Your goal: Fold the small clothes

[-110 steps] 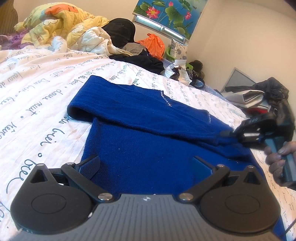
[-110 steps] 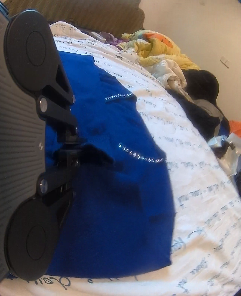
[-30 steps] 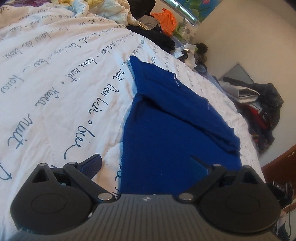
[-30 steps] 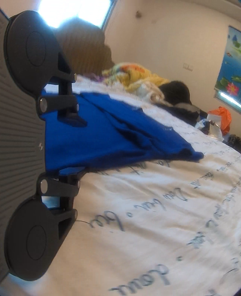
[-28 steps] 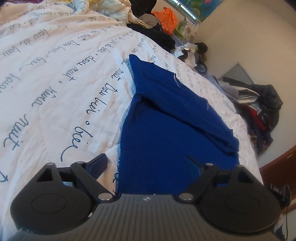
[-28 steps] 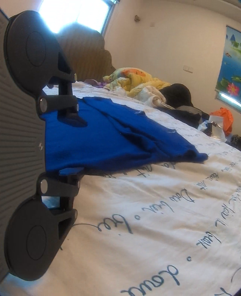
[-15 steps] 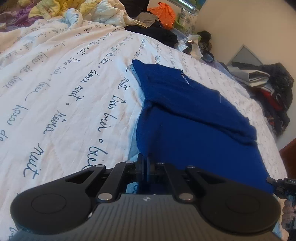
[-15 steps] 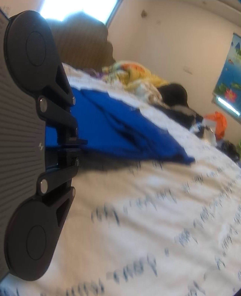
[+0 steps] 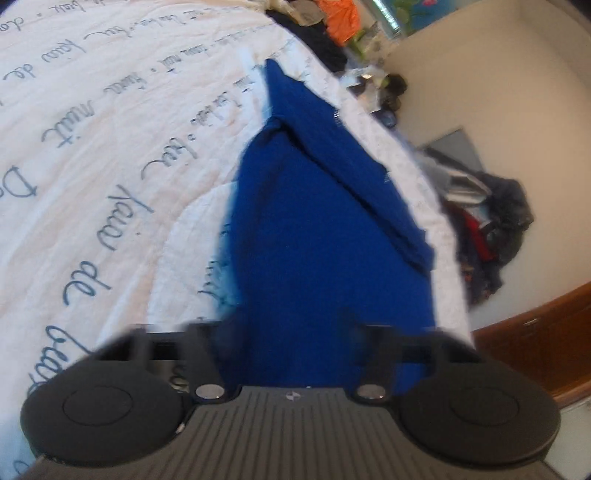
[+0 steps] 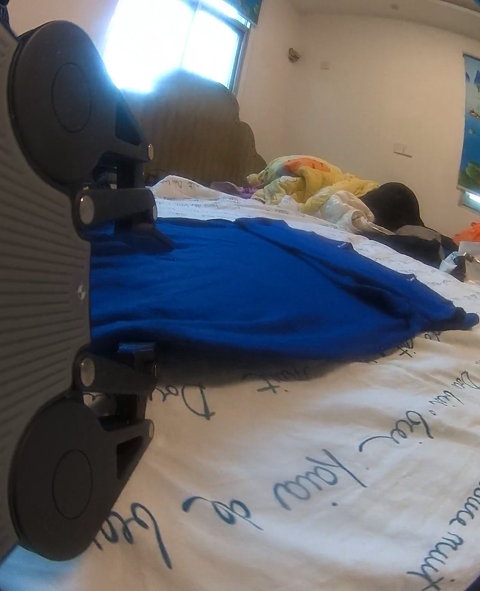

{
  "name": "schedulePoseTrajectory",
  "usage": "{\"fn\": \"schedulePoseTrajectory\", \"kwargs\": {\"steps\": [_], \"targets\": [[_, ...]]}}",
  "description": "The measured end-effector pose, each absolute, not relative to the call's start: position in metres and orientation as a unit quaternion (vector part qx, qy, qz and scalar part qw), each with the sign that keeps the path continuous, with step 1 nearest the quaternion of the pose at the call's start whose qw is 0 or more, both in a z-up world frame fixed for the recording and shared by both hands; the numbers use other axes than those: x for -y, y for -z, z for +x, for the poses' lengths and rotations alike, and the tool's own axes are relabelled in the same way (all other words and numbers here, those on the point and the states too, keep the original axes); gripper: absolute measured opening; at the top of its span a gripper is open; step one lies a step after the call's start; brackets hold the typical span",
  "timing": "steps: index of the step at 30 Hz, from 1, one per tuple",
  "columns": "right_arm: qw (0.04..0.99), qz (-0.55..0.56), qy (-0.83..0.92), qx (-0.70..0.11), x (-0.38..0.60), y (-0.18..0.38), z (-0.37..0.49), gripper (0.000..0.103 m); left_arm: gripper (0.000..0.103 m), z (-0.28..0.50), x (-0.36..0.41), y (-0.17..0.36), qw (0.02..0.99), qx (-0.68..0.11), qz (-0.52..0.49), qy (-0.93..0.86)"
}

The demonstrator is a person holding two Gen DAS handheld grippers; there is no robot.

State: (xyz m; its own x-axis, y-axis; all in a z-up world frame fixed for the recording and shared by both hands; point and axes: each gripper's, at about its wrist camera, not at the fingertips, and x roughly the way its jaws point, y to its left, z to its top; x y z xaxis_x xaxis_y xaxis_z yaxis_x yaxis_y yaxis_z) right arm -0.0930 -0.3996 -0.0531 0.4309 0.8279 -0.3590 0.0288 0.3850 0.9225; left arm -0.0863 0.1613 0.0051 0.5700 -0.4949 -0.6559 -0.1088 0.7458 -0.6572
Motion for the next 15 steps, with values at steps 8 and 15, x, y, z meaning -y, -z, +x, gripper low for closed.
{"fn": "schedulePoseTrajectory", "kwargs": {"steps": [8,15], "targets": [[0.738,0.443,-0.228,-0.456,0.425,0.058,-0.110,0.002,0.006,-0.088,-0.174,-0.014,0.855,-0.446,-0.247,0.091],[0.715,0.442,-0.250,-0.481,0.411,0.053,-0.139,0.022,0.071,-0.140,-0.173,-0.005,0.800,-0.446,-0.371,0.152]]}}
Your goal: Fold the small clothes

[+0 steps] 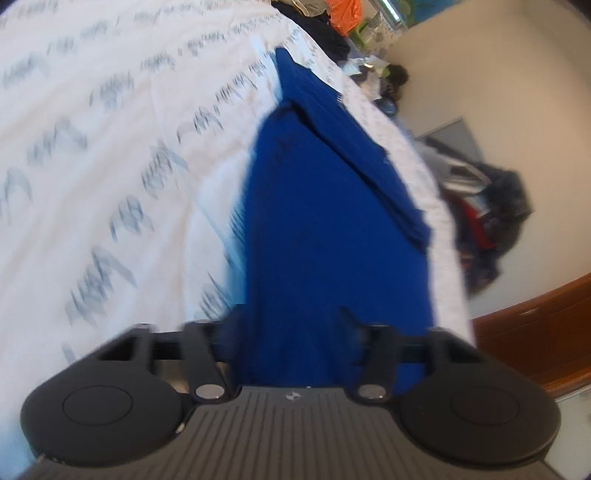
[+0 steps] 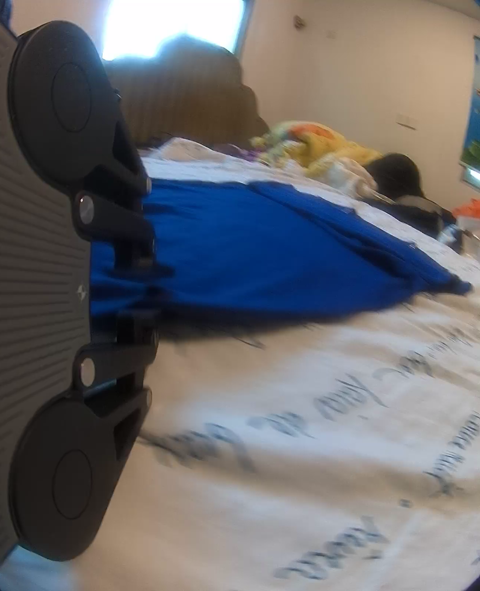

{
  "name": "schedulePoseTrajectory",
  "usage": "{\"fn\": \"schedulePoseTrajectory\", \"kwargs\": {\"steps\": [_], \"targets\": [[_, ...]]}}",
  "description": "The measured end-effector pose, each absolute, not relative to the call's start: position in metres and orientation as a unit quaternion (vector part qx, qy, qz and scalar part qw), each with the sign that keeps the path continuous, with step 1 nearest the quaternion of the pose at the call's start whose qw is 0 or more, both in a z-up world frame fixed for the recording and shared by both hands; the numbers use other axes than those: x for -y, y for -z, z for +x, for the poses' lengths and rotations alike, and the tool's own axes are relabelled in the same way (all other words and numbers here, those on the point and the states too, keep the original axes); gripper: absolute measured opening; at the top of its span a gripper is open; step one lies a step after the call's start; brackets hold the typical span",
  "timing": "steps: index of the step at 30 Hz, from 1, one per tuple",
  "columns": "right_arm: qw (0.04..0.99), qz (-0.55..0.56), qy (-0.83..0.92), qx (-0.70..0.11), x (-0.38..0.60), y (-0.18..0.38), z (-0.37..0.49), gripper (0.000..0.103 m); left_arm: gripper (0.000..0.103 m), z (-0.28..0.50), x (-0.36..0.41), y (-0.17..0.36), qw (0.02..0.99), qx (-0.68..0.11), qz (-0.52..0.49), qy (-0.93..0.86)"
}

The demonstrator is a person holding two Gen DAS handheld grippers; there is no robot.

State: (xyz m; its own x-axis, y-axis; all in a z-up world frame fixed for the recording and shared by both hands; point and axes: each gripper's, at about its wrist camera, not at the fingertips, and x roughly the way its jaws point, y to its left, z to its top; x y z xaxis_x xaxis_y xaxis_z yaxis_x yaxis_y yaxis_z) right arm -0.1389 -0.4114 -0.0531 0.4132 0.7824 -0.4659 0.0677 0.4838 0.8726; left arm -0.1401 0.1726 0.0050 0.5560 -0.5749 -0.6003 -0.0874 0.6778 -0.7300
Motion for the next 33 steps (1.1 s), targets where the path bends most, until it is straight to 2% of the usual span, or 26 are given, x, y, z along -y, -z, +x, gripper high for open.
{"fn": "schedulePoseTrajectory", "kwargs": {"steps": [1,4,6,7,9,10,12,16,18,19,22,24,25,26,27,28,29,31,33], "targets": [[0.707,0.442,-0.260,-0.487,0.407,0.054,-0.146,0.023,0.078,-0.151,-0.167,-0.004,0.795,-0.446,-0.379,0.159],[0.680,0.455,-0.276,-0.504,0.396,0.060,-0.165,0.022,0.078,-0.174,-0.153,0.000,0.783,-0.448,-0.399,0.163],[0.675,0.459,-0.278,-0.506,0.392,0.062,-0.173,0.022,0.073,-0.182,-0.146,0.005,0.771,-0.449,-0.418,0.168],[0.676,0.460,-0.278,-0.505,0.391,0.061,-0.174,0.022,0.067,-0.183,-0.143,0.007,0.769,-0.452,-0.419,0.169],[0.675,0.460,-0.277,-0.507,0.390,0.061,-0.172,0.022,0.032,-0.180,-0.137,0.010,0.769,-0.472,-0.398,0.167],[0.677,0.455,-0.276,-0.509,0.390,0.060,-0.173,0.022,0.002,-0.177,-0.134,0.012,0.772,-0.485,-0.378,0.160],[0.689,0.437,-0.277,-0.508,0.389,0.055,-0.172,0.005,0.004,-0.174,-0.135,0.010,0.784,-0.486,-0.352,0.157],[0.718,0.404,-0.285,-0.490,0.390,0.030,-0.184,0.005,0.004,-0.180,-0.139,-0.026,0.830,-0.461,-0.271,0.158],[0.740,0.342,-0.264,-0.515,0.386,0.026,-0.191,0.004,0.005,-0.184,-0.139,-0.020,0.833,-0.476,-0.238,0.150],[0.735,0.336,-0.254,-0.532,0.387,0.036,-0.193,0.003,0.010,-0.185,-0.139,-0.012,0.833,-0.488,-0.222,0.135],[0.733,0.372,-0.254,-0.510,0.393,0.044,-0.199,0.006,0.011,-0.188,-0.143,-0.011,0.841,-0.477,-0.219,0.130],[0.741,0.378,-0.235,-0.503,0.396,0.039,-0.199,0.010,0.019,-0.192,-0.150,-0.027,0.863,-0.448,-0.209,0.102],[0.745,0.374,-0.229,-0.503,0.398,0.032,-0.196,0.012,0.038,-0.189,-0.151,-0.039,0.877,-0.429,-0.194,0.094],[0.756,0.370,-0.224,-0.491,0.402,0.023,-0.191,0.012,0.061,-0.185,-0.150,-0.050,0.892,-0.407,-0.177,0.088],[0.774,0.365,-0.220,-0.469,0.405,0.011,-0.185,0.012,0.074,-0.176,-0.146,-0.064,0.909,-0.376,-0.159,0.078],[0.795,0.351,-0.218,-0.443,0.403,-0.002,-0.173,0.012,0.094,-0.166,-0.139,-0.073,0.925,-0.345,-0.144,0.068],[0.815,0.333,-0.216,-0.422,0.398,-0.015,-0.158,0.012,0.099,-0.152,-0.126,-0.081,0.937,-0.317,-0.129,0.064],[0.846,0.299,-0.208,-0.389,0.375,-0.034,-0.120,0.012,0.098,-0.112,-0.095,-0.081,0.950,-0.284,-0.096,0.081],[0.875,0.251,-0.195,-0.365,0.340,-0.041,-0.076,0.016,0.089,-0.065,-0.064,-0.066,0.953,-0.285,-0.079,0.073]]}}
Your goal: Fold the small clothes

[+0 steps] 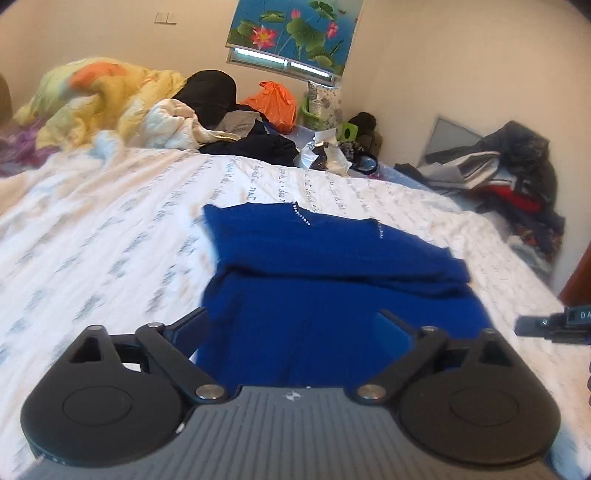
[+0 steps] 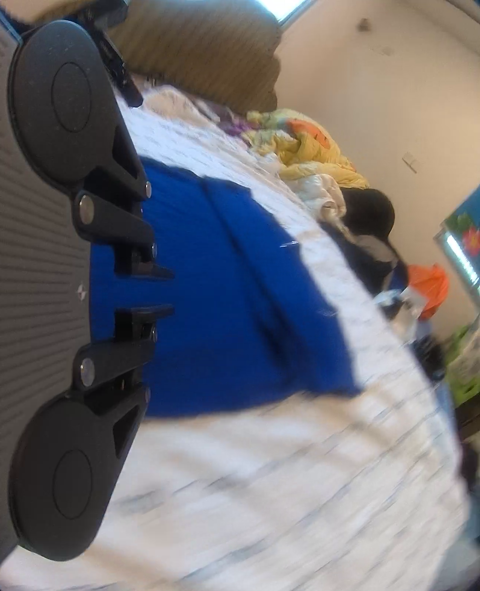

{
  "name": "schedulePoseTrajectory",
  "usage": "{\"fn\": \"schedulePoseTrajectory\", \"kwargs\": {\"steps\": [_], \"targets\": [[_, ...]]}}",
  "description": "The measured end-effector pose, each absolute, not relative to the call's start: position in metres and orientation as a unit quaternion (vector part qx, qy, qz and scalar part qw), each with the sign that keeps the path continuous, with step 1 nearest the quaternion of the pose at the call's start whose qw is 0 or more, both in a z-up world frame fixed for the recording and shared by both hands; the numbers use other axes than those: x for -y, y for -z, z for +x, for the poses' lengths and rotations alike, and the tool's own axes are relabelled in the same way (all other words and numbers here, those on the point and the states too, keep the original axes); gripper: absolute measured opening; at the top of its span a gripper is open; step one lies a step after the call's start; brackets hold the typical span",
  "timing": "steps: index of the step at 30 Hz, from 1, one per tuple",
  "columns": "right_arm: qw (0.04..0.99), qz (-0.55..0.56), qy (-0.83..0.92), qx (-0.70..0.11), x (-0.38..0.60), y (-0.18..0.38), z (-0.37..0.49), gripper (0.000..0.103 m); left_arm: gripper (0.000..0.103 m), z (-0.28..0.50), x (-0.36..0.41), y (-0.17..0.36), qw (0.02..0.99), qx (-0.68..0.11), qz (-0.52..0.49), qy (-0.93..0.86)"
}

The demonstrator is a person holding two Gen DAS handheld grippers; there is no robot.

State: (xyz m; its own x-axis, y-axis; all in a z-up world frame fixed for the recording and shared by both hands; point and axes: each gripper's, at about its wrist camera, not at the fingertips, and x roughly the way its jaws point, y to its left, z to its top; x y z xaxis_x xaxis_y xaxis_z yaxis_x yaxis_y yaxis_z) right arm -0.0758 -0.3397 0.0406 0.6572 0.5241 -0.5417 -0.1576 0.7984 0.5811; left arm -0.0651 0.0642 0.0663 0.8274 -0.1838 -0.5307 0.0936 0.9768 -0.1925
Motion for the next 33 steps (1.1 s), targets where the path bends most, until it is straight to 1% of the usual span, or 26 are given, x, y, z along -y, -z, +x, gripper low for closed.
{"fn": "schedulePoseTrajectory", "kwargs": {"steps": [1,2,4,5,6,7,8,10,12,13,15,16,19,21,22,23,24,25,26,28,29,31,33], "targets": [[0.887,0.223,-0.184,-0.361,0.321,-0.039,-0.054,0.018,0.084,-0.040,-0.050,-0.056,0.947,-0.304,-0.079,0.069],[0.897,0.191,-0.167,-0.363,0.301,-0.035,-0.032,0.018,0.075,-0.015,-0.039,-0.044,0.937,-0.330,-0.088,0.069],[0.909,0.121,-0.131,-0.377,0.266,-0.023,0.002,0.018,0.069,0.016,-0.027,-0.016,0.923,-0.367,-0.093,0.067],[0.913,0.081,-0.117,-0.382,0.252,-0.015,0.014,0.018,0.073,0.020,-0.024,-0.007,0.928,-0.359,-0.076,0.062],[0.915,0.046,-0.096,-0.390,0.239,-0.007,0.023,0.018,0.080,0.017,-0.022,0.000,0.938,-0.339,-0.040,0.051],[0.921,0.031,-0.086,-0.379,0.236,0.000,0.024,0.020,0.092,0.017,-0.022,0.008,0.938,-0.343,-0.006,0.042],[0.928,0.019,-0.086,-0.361,0.240,0.004,0.018,0.022,0.095,0.016,-0.026,0.010,0.938,-0.345,0.008,0.046],[0.936,0.022,-0.105,-0.335,0.254,0.012,0.003,0.022,0.099,0.011,-0.042,0.010,0.937,-0.345,0.010,0.054],[0.944,0.033,-0.120,-0.306,0.277,0.021,-0.015,0.022,0.100,0.008,-0.057,0.010,0.936,-0.348,0.017,0.051],[0.939,0.076,-0.128,-0.311,0.294,0.023,-0.016,0.022,0.100,0.008,-0.059,0.010,0.935,-0.348,0.021,0.059],[0.929,0.130,-0.147,-0.313,0.315,0.028,-0.015,0.022,0.102,0.007,-0.056,0.009,0.934,-0.349,0.039,0.061],[0.925,0.148,-0.154,-0.316,0.321,0.028,-0.014,0.022,0.103,0.007,-0.052,0.007,0.934,-0.349,0.048,0.051],[0.914,0.167,-0.129,-0.348,0.319,0.016,-0.012,0.023,0.102,-0.001,-0.040,-0.004,0.932,-0.357,0.056,0.031],[0.913,0.172,-0.107,-0.355,0.306,-0.003,-0.020,0.040,0.103,-0.014,-0.030,-0.012,0.935,-0.348,0.041,0.058],[0.918,0.166,-0.119,-0.341,0.295,-0.009,-0.026,0.063,0.103,-0.020,-0.022,-0.013,0.936,-0.344,0.043,0.064],[0.923,0.151,-0.131,-0.329,0.284,-0.012,-0.029,0.089,0.103,-0.024,-0.016,-0.011,0.934,-0.347,0.047,0.066],[0.927,0.128,-0.138,-0.325,0.271,-0.014,-0.032,0.095,0.103,-0.027,-0.012,-0.007,0.931,-0.354,0.048,0.073],[0.930,0.096,-0.145,-0.325,0.257,-0.014,-0.034,0.094,0.103,-0.027,-0.010,-0.001,0.926,-0.364,0.053,0.079],[0.929,0.059,-0.150,-0.332,0.243,-0.010,-0.032,0.094,0.103,-0.031,-0.012,0.005,0.930,-0.354,0.054,0.084],[0.919,0.001,-0.143,-0.367,0.231,0.009,-0.032,0.094,0.103,-0.035,-0.024,0.006,0.930,-0.353,0.049,0.087],[0.932,-0.045,-0.146,-0.328,0.230,0.016,-0.044,0.097,0.103,-0.036,-0.030,0.006,0.931,-0.351,0.056,0.077],[0.932,-0.006,-0.145,-0.332,0.250,0.016,-0.050,0.097,0.103,-0.040,-0.047,0.006,0.931,-0.354,0.050,0.071],[0.934,-0.017,-0.125,-0.335,0.264,0.017,-0.059,0.097,0.103,-0.045,-0.058,0.003,0.931,-0.359,0.046,0.056]]}}
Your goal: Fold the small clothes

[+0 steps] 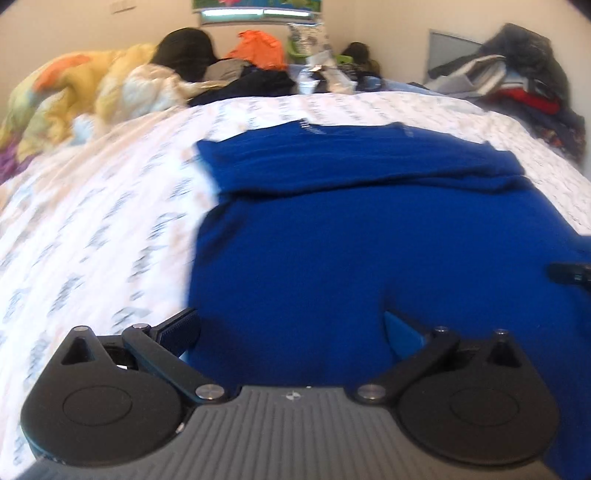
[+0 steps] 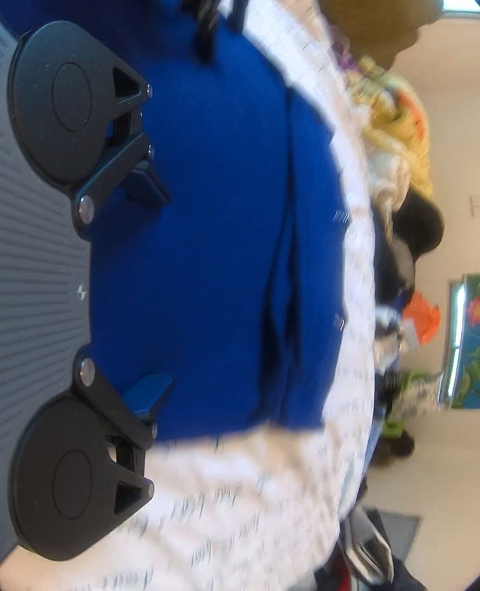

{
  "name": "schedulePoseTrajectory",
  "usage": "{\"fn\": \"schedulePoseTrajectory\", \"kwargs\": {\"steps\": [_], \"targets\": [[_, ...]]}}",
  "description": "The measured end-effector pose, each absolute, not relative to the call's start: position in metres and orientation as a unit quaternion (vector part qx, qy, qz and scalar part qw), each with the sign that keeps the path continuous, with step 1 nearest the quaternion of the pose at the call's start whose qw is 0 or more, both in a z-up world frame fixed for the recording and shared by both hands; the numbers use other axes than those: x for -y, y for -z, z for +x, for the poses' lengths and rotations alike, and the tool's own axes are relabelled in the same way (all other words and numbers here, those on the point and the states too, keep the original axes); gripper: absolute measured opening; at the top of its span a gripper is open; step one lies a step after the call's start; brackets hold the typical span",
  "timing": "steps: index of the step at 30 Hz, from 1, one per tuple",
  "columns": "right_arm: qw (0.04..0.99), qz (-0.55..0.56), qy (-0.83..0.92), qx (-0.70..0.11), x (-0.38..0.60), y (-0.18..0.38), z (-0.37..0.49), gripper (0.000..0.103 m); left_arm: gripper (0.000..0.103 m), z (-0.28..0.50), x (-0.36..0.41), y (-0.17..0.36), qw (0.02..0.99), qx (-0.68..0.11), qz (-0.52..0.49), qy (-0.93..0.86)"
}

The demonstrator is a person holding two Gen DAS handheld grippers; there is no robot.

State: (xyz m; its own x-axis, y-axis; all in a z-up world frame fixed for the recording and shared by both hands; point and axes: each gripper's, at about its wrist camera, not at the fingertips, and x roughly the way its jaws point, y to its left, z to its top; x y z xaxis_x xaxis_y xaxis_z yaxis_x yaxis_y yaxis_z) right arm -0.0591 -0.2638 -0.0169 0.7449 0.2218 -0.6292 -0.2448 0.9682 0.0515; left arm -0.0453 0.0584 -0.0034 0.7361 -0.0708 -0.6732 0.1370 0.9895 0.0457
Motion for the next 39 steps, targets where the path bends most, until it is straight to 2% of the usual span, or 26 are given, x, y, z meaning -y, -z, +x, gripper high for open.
{"fn": "schedulePoseTrajectory", "kwargs": {"steps": [4,6,10,11,13,19,22,26,29,30,33,36,39], "targets": [[0.923,-0.025,-0.096,-0.371,0.258,0.000,-0.068,0.098,0.103,-0.065,-0.049,-0.011,0.926,-0.373,0.017,0.047],[0.928,-0.018,-0.133,-0.349,0.241,-0.015,-0.080,0.098,0.103,-0.079,-0.033,-0.016,0.927,-0.367,-0.003,0.077],[0.906,-0.071,-0.197,-0.369,0.195,-0.009,-0.093,0.097,0.103,-0.099,-0.003,-0.003,0.920,-0.375,0.056,0.105],[0.901,-0.093,-0.188,-0.380,0.190,-0.001,-0.096,0.102,0.103,-0.107,-0.005,0.001,0.924,-0.361,0.065,0.108],[0.904,-0.059,-0.198,-0.373,0.210,0.010,-0.106,0.103,0.103,-0.119,-0.019,0.004,0.926,-0.354,0.065,0.115],[0.914,-0.054,-0.175,-0.363,0.279,0.012,-0.146,0.103,0.103,-0.138,-0.045,-0.002,0.923,-0.365,0.075,0.092],[0.904,-0.046,-0.140,-0.401,0.274,-0.003,-0.148,0.103,0.102,-0.145,-0.035,-0.015,0.921,-0.371,0.064,0.101],[0.901,-0.059,-0.200,-0.382,0.245,-0.020,-0.168,0.103,0.103,-0.164,-0.021,-0.014,0.915,-0.372,0.075,0.139],[0.877,-0.101,-0.227,-0.411,0.237,-0.001,-0.185,0.103,0.103,-0.179,-0.030,0.000,0.918,-0.363,0.074,0.142],[0.886,-0.080,-0.235,-0.392,0.248,0.002,-0.194,0.103,0.103,-0.185,-0.035,0.000,0.919,-0.358,0.078,0.144],[0.886,-0.075,-0.237,-0.391,0.270,0.002,-0.207,0.103,0.103,-0.178,-0.046,-0.010,0.911,-0.382,0.062,0.138],[0.878,-0.074,-0.216,-0.421,0.265,-0.018,-0.187,0.103,0.103,-0.143,-0.040,-0.032,0.925,-0.357,0.058,0.117],[0.919,-0.046,-0.190,-0.342,0.255,-0.048,-0.146,0.103,0.103,-0.082,-0.022,-0.044,0.942,-0.318,0.057,0.086]]}}
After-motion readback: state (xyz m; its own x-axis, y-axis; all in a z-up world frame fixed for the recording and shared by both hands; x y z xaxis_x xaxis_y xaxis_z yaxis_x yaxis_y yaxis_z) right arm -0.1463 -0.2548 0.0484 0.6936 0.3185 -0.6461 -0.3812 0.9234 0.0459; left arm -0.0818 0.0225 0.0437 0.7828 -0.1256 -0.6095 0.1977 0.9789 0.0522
